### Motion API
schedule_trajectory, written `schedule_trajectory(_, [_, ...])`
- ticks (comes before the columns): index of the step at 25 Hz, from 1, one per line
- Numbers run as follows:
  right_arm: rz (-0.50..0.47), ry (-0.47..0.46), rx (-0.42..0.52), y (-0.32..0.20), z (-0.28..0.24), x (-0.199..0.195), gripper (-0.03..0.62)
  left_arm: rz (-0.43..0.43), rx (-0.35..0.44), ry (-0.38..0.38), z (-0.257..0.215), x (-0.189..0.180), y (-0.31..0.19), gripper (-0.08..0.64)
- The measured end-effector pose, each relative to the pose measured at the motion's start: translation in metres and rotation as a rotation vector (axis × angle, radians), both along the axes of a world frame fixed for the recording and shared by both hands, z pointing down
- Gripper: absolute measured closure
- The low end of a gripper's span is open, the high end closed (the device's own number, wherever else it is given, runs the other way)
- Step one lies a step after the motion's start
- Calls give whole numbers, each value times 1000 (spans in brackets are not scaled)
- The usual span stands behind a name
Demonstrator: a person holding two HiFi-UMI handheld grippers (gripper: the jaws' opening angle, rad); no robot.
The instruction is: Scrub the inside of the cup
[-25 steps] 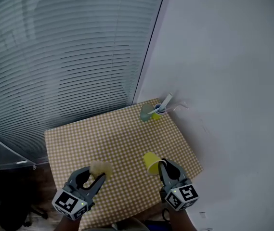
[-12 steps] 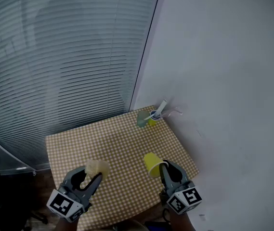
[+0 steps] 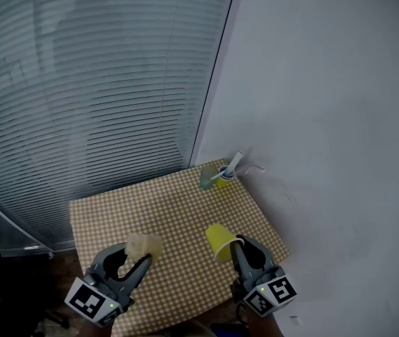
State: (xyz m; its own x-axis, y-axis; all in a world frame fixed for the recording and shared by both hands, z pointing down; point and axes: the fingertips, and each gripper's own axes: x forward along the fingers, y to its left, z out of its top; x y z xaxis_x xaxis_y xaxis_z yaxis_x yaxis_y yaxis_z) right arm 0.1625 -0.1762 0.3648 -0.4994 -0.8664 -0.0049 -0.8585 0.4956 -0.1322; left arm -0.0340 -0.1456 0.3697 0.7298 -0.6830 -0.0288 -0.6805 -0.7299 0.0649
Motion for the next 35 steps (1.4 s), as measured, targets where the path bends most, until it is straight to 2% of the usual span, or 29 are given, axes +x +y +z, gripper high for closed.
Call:
schedule_trajectory(6, [-28,-13,14,5,-7,-9,561,52,38,-21,-8,16,8,420])
schedule_trajectory(18, [-114,-29,44,14,-24,-36,562,116,52,-20,-18,38,11,422])
schedule_trajectory(30, [-180,16,82,21,-31,-55,563,156,49,-83,-14,58,14,423])
schedule_trajectory(35, [-170,49,76,20,-26,-53,563,167,43,-92,-14,62,15,425])
